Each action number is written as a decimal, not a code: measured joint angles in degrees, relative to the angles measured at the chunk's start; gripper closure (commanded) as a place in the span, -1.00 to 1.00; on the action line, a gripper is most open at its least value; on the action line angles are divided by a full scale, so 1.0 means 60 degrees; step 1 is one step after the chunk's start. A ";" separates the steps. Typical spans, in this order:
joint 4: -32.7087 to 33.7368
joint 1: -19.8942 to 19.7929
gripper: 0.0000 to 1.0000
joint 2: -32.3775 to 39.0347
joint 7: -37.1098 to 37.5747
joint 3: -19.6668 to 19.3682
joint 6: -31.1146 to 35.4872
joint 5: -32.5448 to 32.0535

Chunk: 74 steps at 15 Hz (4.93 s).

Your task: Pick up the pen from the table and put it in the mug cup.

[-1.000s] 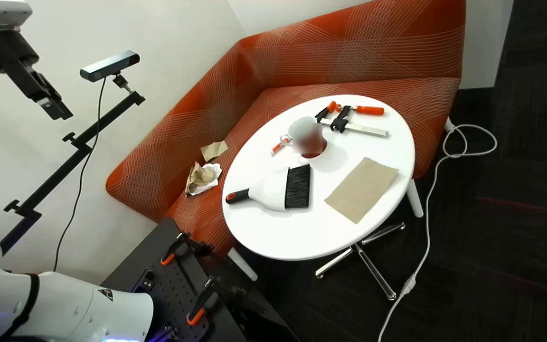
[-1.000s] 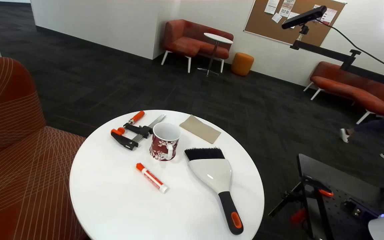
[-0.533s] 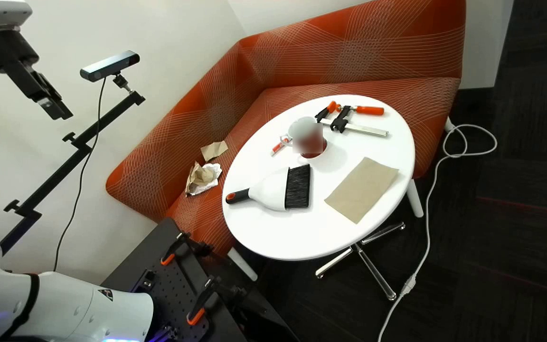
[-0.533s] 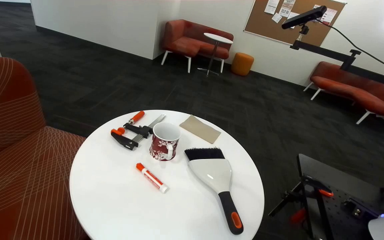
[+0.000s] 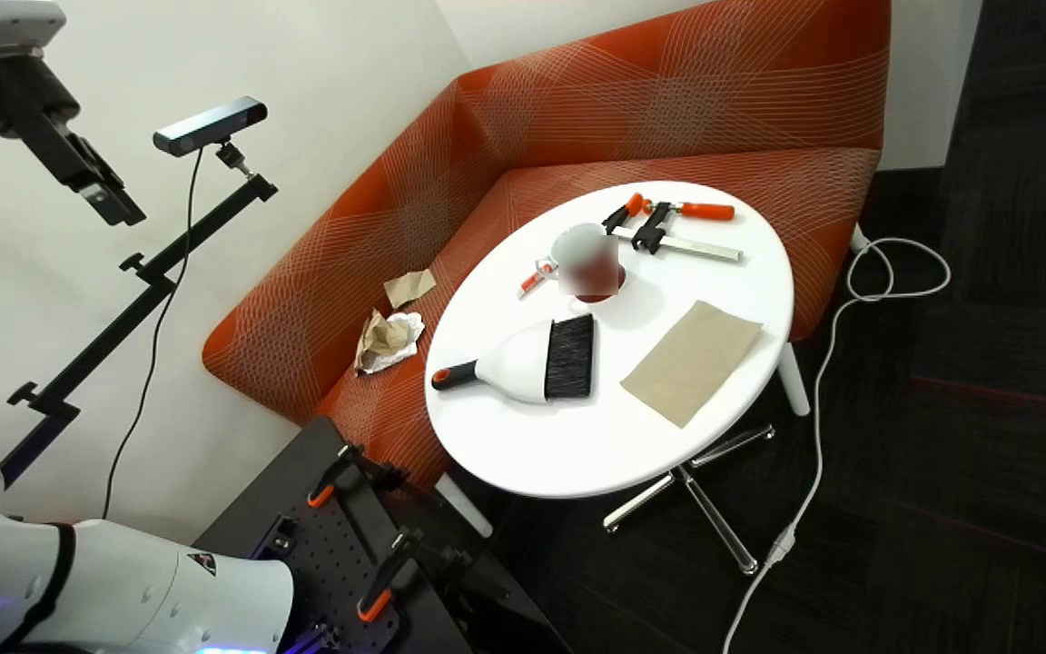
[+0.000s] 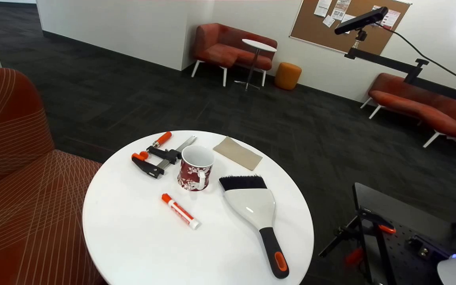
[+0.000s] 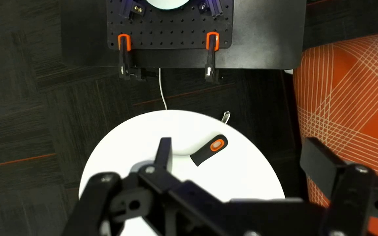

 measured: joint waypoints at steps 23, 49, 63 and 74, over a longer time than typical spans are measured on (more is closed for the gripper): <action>0.0578 -0.0144 -1.00 0.6636 -0.0005 -0.1934 0.8231 -0.1811; 0.3989 0.0196 -1.00 1.0971 -0.0946 -0.2659 0.9204 -0.1776; 0.6110 0.0288 -1.00 1.3110 -0.0962 -0.2894 0.8686 -0.1483; 0.6573 0.0127 -0.45 1.3552 -0.1173 -0.2895 0.8604 -0.0942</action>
